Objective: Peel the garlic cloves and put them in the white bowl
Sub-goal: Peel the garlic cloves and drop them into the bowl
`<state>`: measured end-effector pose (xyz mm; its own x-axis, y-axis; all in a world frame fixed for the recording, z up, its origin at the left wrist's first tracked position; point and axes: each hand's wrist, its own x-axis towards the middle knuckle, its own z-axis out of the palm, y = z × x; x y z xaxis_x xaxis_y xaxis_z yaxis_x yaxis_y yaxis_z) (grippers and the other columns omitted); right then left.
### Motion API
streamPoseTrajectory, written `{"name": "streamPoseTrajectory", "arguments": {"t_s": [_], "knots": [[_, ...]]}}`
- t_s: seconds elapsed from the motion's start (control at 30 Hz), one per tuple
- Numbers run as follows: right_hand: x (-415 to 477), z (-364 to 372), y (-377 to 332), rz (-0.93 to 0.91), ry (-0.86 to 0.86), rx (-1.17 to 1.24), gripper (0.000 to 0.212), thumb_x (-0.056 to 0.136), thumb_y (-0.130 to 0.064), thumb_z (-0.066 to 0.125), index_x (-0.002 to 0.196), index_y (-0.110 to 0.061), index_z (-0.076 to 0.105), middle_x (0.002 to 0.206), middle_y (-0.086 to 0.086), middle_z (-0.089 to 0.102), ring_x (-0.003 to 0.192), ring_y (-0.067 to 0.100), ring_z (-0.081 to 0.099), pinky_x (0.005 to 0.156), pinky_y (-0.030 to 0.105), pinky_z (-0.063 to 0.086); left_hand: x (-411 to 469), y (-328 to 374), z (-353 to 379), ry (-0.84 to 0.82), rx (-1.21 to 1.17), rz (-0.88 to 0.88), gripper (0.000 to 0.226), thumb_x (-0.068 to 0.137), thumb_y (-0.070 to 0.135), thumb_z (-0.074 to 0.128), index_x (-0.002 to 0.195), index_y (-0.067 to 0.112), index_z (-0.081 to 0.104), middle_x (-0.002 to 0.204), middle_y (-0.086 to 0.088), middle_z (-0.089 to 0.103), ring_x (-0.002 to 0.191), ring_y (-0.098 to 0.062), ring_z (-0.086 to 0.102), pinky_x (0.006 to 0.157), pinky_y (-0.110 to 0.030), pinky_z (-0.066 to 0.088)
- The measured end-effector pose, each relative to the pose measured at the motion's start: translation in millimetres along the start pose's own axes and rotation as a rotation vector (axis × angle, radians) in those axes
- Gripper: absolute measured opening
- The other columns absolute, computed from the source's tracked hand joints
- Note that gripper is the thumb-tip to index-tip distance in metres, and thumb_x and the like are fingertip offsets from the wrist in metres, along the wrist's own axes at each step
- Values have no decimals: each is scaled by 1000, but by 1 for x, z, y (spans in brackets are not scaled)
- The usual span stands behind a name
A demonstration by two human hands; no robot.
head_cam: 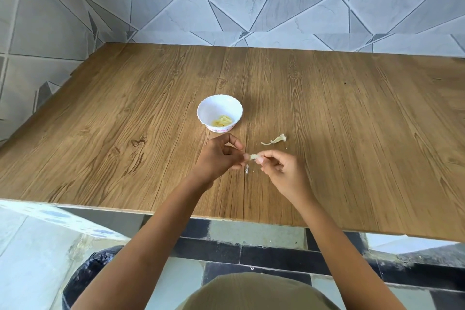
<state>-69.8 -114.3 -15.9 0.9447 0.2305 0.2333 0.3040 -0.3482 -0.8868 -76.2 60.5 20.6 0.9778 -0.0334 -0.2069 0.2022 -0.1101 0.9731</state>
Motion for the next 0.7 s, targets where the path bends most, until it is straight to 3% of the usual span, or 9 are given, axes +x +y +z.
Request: {"name": "streamPoseTrajectory", "arguments": {"t_s": [0.1,0.2,0.3,0.4,0.47,0.53,0.6,0.67,0.7], "knots": [[1,-2,4,-163,21,-158,11,80,-9,65,88,-8,73,70,-7,66,60,3,56,55,11,44,0,-1,-2,-36,-22,-22,19,81,0,69,89,7,53,66,-8,68,61,-12,66,59,-20,54],[4,-1,8,-199,13,-200,9,75,-4,65,80,-8,71,67,-10,61,56,-2,53,53,8,40,0,-1,-3,-67,-21,-39,20,81,0,69,90,7,52,64,-4,69,61,-11,66,61,-20,55],[5,-2,10,-131,3,-161,11,76,4,68,81,-5,71,68,-14,61,59,-5,55,57,7,40,0,-2,-6,-69,-12,-30,21,81,-2,69,88,9,52,67,-7,68,62,-11,65,63,-21,55],[5,-6,14,2,22,-112,5,80,-2,67,78,-6,71,65,-11,63,57,-2,54,57,13,43,0,-3,-10,-34,-20,-17,23,78,-4,70,85,9,52,74,-12,67,65,-12,65,63,-22,54],[5,-7,16,8,16,-151,17,83,-12,67,67,-9,66,57,-5,60,50,4,48,51,22,40,0,-4,-11,-5,-21,-9,25,77,-8,71,83,8,53,78,-14,67,68,-14,65,62,-22,54],[5,-3,12,-8,4,-198,31,83,-20,70,56,-22,54,51,-10,51,46,5,41,48,22,33,0,-5,-10,22,-15,1,27,75,-10,71,83,8,53,79,-13,68,71,-16,66,64,-23,54],[4,0,6,11,-4,-166,26,81,-22,72,61,-27,56,55,-13,52,50,3,44,50,18,35,1,-6,-7,43,-13,16,27,75,-10,71,82,9,53,79,-13,69,74,-17,66,68,-27,55],[2,3,1,59,-31,-60,4,83,-18,71,81,-20,68,71,-14,63,62,0,54,59,14,43,0,-7,-6,52,-18,27,27,75,-10,72,82,9,53,79,-12,69,75,-17,66,70,-27,55],[2,4,-1,90,-43,-12,6,84,-16,70,89,-18,70,77,-13,65,68,0,57,63,16,48,-1,-6,-7,49,-20,31,27,75,-10,72,82,9,53,79,-11,69,75,-17,66,71,-26,56]]}}
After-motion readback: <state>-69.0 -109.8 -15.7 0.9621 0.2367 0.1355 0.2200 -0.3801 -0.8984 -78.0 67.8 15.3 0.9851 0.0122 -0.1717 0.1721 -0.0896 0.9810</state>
